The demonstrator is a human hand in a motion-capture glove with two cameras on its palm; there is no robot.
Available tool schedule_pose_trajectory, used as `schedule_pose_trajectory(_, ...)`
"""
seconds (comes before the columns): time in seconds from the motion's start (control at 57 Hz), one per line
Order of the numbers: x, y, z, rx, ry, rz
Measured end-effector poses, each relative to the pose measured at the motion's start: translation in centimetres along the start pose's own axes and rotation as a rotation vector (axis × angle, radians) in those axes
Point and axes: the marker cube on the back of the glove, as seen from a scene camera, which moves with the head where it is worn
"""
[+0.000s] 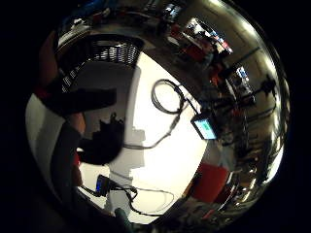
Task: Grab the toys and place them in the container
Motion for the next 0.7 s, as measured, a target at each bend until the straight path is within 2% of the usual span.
schedule_pose_trajectory(0.158, -2.6, -2.0, 1.9, -0.032, 0.007, -0.056)
schedule_pose_trajectory(0.333, -3.3, -1.9, 2.5, -0.072, -0.035, -0.057)
schedule_pose_trajectory(0.474, -3.3, -1.5, 2.0, -0.13, 0.034, -0.056)
schedule_pose_trajectory(0.597, -2.7, -0.1, 0.8, -0.088, 0.032, -0.059)
schedule_pose_trajectory(0.702, -0.7, 3.2, -1.1, -0.047, 0.017, -0.063)
